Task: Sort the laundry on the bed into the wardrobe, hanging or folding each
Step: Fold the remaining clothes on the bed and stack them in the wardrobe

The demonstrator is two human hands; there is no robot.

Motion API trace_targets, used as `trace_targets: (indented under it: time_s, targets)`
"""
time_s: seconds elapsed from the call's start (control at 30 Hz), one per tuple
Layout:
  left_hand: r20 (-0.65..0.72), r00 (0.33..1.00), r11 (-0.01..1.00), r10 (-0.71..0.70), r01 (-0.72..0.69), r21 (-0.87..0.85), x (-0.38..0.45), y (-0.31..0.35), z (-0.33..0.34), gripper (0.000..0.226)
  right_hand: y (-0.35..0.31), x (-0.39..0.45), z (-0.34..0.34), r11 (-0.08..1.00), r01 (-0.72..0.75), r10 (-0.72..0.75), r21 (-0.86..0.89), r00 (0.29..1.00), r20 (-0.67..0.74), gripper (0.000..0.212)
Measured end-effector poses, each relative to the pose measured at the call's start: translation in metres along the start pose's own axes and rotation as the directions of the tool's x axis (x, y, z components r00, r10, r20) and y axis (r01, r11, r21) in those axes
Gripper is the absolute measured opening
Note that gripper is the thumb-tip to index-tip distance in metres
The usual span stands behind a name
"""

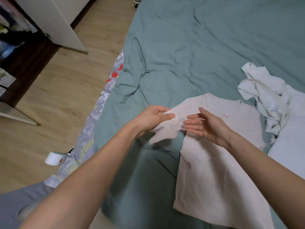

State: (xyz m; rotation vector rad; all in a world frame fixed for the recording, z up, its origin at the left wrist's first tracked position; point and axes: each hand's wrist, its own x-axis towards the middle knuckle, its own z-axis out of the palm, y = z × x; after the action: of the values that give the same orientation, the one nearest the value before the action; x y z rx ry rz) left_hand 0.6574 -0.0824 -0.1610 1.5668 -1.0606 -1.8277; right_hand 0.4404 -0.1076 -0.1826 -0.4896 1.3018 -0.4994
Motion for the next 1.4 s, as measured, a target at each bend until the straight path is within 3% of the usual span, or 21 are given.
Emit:
trace_targets:
  time_s: [0.13, 0.2, 0.27, 0.37, 0.43, 0.47, 0.5, 0.53, 0.6, 0.63, 0.73, 0.8, 0.87, 0.93, 1.13, 1.3, 1.4]
  targets:
    - [0.235, 0.972, 0.988, -0.021, 0.056, -0.144, 0.016, 0.019, 0.079, 0.018, -0.006, -0.03, -0.048, 0.98, -0.046, 0.039, 0.196, 0.999, 0.038, 0.062]
    - [0.433, 0.899, 0.942, -0.062, 0.196, -0.271, 0.021, 0.018, 0.116, 0.028, -0.001, -0.041, -0.075, 0.961, -0.042, 0.041, 0.274, 0.999, 0.01, 0.061]
    - [0.549, 0.831, 0.911, -0.096, 0.295, -0.287, 0.024, 0.012, 0.146, 0.03, 0.014, -0.048, -0.103, 0.947, -0.037, 0.059, 0.318, 0.996, -0.062, 0.054]
    - [0.474, 0.86, 0.9, -0.19, 0.345, -0.265, 0.032, -0.004, 0.176, 0.022, 0.05, -0.05, -0.134, 0.975, -0.064, 0.102, 0.213, 0.98, -0.173, 0.034]
    - [0.29, 0.942, 0.973, -0.171, 0.207, -0.098, 0.044, -0.021, 0.185, 0.021, 0.073, -0.046, -0.147, 0.995, -0.104, 0.099, -0.004, 0.954, -0.284, 0.03]
    - [0.162, 0.984, 0.994, -0.076, 0.063, 0.086, 0.051, -0.03, 0.185, 0.022, 0.082, -0.043, -0.151, 0.984, -0.102, 0.047, -0.144, 0.939, -0.339, 0.029]
    - [0.056, 0.995, 0.945, 0.08, -0.094, 0.312, 0.059, -0.038, 0.181, 0.024, 0.09, -0.039, -0.154, 0.958, -0.078, -0.033, -0.275, 0.925, -0.379, 0.029]
    - [-0.006, 0.968, 0.815, 0.251, -0.208, 0.541, 0.067, -0.043, 0.174, 0.026, 0.096, -0.036, -0.155, 0.919, -0.05, -0.119, -0.39, 0.91, -0.396, 0.028]
    - [0.005, 0.884, 0.504, 0.468, -0.272, 0.82, 0.08, -0.049, 0.159, 0.029, 0.105, -0.034, -0.154, 0.855, -0.027, -0.213, -0.518, 0.893, -0.397, 0.024]
    - [0.067, 0.871, 0.389, 0.486, -0.284, 0.876, 0.086, -0.051, 0.152, 0.03, 0.108, -0.035, -0.151, 0.817, -0.034, -0.231, -0.576, 0.895, -0.381, 0.022]
    - [0.313, 0.88, 0.133, 0.357, -0.38, 0.915, 0.107, -0.056, 0.141, 0.031, 0.11, -0.039, -0.146, 0.639, -0.061, -0.249, -0.767, 0.927, -0.281, 0.01]
    - [0.4, 0.864, 0.05, 0.306, -0.434, 0.899, 0.118, -0.057, 0.143, 0.035, 0.107, -0.038, -0.148, 0.689, -0.034, -0.276, -0.724, 0.911, -0.306, 0.024]
    - [0.436, 0.849, 0.015, 0.298, -0.461, 0.887, 0.128, -0.053, 0.149, 0.034, 0.104, -0.037, -0.156, 0.848, 0.013, -0.266, -0.53, 0.875, -0.405, 0.027]
    - [0.455, 0.842, -0.015, 0.29, -0.472, 0.882, 0.135, -0.047, 0.154, 0.029, 0.1, -0.038, -0.167, 0.893, 0.037, -0.273, -0.448, 0.836, -0.476, 0.024]
    - [0.438, 0.862, 0.065, 0.257, -0.468, 0.882, 0.137, -0.033, 0.167, 0.024, 0.117, -0.046, -0.207, 0.793, -0.118, -0.206, -0.597, 0.871, -0.445, 0.022]
    - [0.38, 0.877, 0.016, 0.293, -0.402, 0.915, 0.141, -0.032, 0.174, 0.018, 0.132, -0.055, -0.226, 0.921, -0.111, -0.088, -0.373, 0.874, -0.478, 0.014]
    - [0.331, 0.87, -0.017, 0.365, -0.349, 0.937, 0.139, -0.034, 0.179, 0.016, 0.141, -0.055, -0.234, 0.814, -0.184, -0.163, -0.551, 0.837, -0.522, 0.017]
